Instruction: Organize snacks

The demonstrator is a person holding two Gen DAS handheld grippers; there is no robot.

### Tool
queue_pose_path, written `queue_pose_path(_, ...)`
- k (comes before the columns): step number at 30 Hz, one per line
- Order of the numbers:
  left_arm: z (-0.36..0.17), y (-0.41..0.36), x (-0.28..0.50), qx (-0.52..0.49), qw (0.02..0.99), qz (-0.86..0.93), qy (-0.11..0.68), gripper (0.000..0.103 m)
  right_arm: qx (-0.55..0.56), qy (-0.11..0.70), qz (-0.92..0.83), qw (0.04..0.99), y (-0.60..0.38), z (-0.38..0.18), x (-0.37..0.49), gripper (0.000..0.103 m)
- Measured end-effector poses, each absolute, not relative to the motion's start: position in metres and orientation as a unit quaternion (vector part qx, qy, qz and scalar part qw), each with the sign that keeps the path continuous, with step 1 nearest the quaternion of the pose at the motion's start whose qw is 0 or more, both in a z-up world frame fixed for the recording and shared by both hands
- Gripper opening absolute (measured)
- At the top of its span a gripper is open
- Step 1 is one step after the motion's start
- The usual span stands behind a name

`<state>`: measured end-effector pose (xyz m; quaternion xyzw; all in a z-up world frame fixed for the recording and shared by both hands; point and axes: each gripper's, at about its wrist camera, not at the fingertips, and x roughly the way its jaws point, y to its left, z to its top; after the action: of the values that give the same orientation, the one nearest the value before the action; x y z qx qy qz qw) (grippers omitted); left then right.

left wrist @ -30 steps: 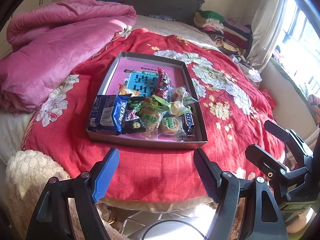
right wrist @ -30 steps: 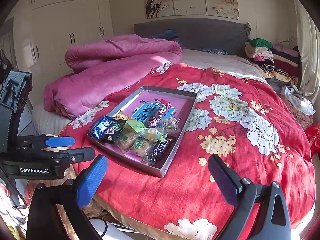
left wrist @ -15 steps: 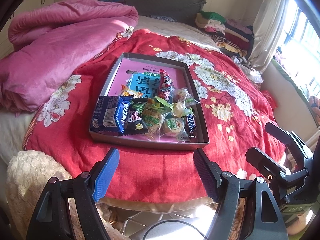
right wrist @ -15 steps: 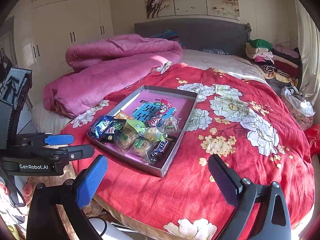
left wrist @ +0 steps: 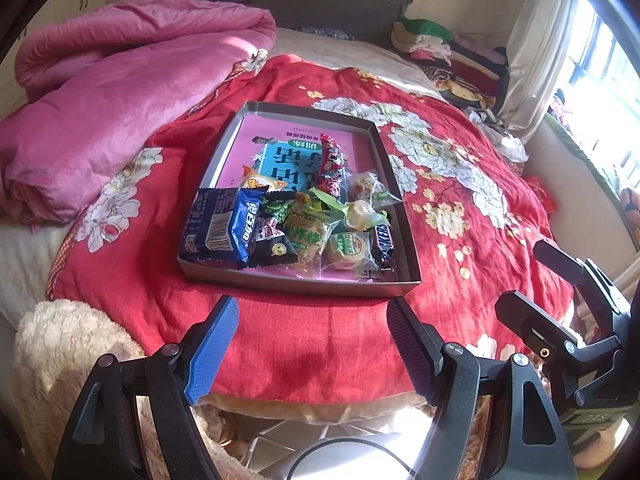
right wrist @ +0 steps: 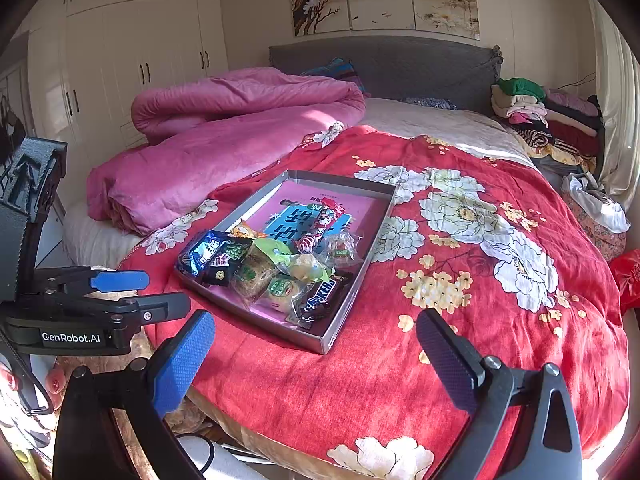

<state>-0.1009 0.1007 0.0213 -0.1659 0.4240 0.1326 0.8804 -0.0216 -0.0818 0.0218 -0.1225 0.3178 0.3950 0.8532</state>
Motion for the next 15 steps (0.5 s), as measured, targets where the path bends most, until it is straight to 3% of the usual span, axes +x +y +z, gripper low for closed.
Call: queue_pose_path(15,0.020,0.110,-0.098,-0.186,0.882,0.137,0.410,0.078,-0.118,0.317,0.393,0.855,-0.084,0.024,-0.016,0.102)
